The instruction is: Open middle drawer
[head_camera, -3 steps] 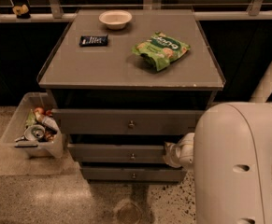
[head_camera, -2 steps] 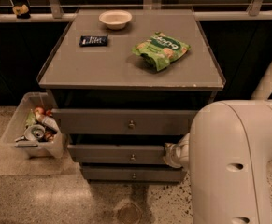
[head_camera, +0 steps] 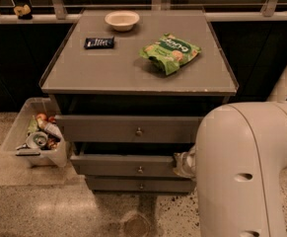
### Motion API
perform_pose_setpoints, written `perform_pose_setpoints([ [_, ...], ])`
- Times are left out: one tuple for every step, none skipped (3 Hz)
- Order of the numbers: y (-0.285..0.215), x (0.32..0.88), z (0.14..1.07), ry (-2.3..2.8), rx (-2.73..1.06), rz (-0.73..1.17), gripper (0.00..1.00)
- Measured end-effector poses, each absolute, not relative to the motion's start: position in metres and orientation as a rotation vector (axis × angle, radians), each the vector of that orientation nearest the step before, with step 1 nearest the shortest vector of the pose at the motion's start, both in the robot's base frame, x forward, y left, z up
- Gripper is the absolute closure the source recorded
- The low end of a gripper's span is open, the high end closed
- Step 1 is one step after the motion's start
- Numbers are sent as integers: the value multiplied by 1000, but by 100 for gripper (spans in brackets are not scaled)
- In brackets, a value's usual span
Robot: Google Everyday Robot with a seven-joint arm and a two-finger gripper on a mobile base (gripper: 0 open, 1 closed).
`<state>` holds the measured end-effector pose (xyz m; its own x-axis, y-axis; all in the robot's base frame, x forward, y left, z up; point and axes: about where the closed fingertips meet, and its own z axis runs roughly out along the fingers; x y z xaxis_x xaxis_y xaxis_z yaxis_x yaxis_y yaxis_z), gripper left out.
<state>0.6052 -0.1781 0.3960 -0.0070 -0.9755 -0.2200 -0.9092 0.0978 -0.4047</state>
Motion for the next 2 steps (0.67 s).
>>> perform_pose_setpoints([
  [-180, 596, 395, 1923, -1860, -195, 100],
  [-181, 586, 395, 1920, -1866, -183, 100],
])
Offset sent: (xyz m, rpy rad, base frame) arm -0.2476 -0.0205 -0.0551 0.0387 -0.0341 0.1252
